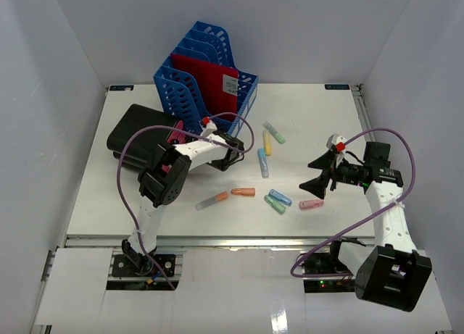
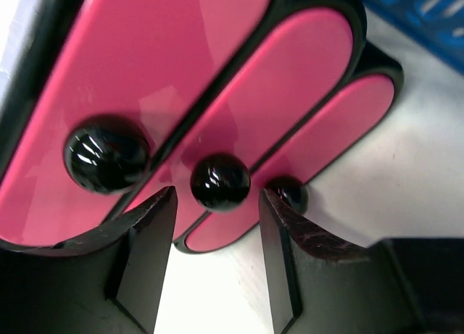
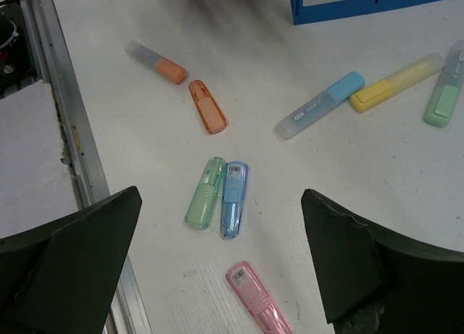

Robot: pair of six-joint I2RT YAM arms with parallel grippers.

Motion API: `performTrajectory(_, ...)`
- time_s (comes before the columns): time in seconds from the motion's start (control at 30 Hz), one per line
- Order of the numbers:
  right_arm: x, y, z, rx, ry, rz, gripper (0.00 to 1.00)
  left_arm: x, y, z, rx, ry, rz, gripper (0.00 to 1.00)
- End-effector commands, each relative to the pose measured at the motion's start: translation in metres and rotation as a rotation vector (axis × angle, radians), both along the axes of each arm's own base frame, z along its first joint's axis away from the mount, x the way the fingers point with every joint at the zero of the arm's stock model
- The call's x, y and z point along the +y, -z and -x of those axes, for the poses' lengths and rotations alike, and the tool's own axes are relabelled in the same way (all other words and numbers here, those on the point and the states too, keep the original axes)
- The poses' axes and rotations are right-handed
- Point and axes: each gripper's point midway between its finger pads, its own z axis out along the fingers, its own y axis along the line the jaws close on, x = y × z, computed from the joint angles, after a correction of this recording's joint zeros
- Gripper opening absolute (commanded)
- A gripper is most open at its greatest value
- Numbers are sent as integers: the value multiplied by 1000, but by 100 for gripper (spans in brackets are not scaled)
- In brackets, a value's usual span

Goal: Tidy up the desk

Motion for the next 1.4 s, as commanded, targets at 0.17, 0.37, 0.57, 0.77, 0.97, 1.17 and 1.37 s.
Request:
performTrajectory(0.17,1,-2,1,-4,-10,-20,98,12,-33,-7,-42,-4,-43,51)
performTrajectory(0.37,1,-2,2,-4,-10,-22,98,3,-31,-3,-26,-11,25,35)
performTrajectory(0.57,1,-3,2,-10,-11,-23,98,-36,-38,8,-27,56,137,30)
performTrajectory(0.77,2,-4,3,-17,-13,-22,98,-84,-38,25,-16,138,253,29)
performTrajectory(0.97,2,-6,3,-21,-15,-24,98,-93,-29,36,4,146,318,33)
performTrajectory(1.17,2,-6,3,-22,-14,-24,98,-95,-30,33,-1,158,336,56)
performTrajectory(1.37,2,-6,3,-23,-12,-24,98,-98,-32,32,5,171,353,97)
